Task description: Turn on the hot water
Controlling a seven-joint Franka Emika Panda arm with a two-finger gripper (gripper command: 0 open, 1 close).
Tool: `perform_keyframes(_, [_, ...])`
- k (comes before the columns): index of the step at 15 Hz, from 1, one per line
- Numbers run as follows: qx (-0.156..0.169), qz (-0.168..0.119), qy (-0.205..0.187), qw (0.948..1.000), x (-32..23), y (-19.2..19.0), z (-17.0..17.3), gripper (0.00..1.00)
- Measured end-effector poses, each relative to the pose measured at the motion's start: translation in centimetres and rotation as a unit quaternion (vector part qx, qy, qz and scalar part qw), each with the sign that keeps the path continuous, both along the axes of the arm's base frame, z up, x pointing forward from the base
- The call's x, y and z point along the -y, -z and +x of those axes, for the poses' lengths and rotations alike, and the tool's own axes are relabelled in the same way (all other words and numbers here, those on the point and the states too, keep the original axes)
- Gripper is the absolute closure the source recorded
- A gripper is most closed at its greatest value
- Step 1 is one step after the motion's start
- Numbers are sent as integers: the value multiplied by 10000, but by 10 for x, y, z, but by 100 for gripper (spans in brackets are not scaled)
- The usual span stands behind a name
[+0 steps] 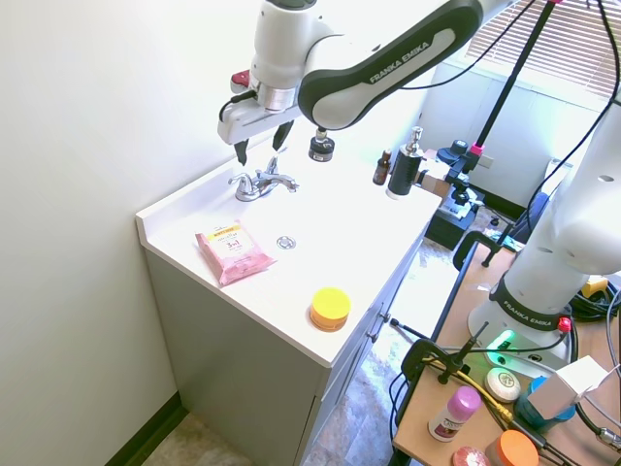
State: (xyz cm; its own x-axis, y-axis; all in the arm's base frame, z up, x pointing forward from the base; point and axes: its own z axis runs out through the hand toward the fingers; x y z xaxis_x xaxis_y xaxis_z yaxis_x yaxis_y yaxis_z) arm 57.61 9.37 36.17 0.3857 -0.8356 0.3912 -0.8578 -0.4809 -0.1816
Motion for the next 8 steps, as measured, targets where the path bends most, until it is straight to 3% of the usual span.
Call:
perform_keyframes(3, [66, -190, 21, 9998, 0, 16, 23, 0])
perform_keyframes(8, [-144, -267, 54, 9995, 4, 46, 30, 0])
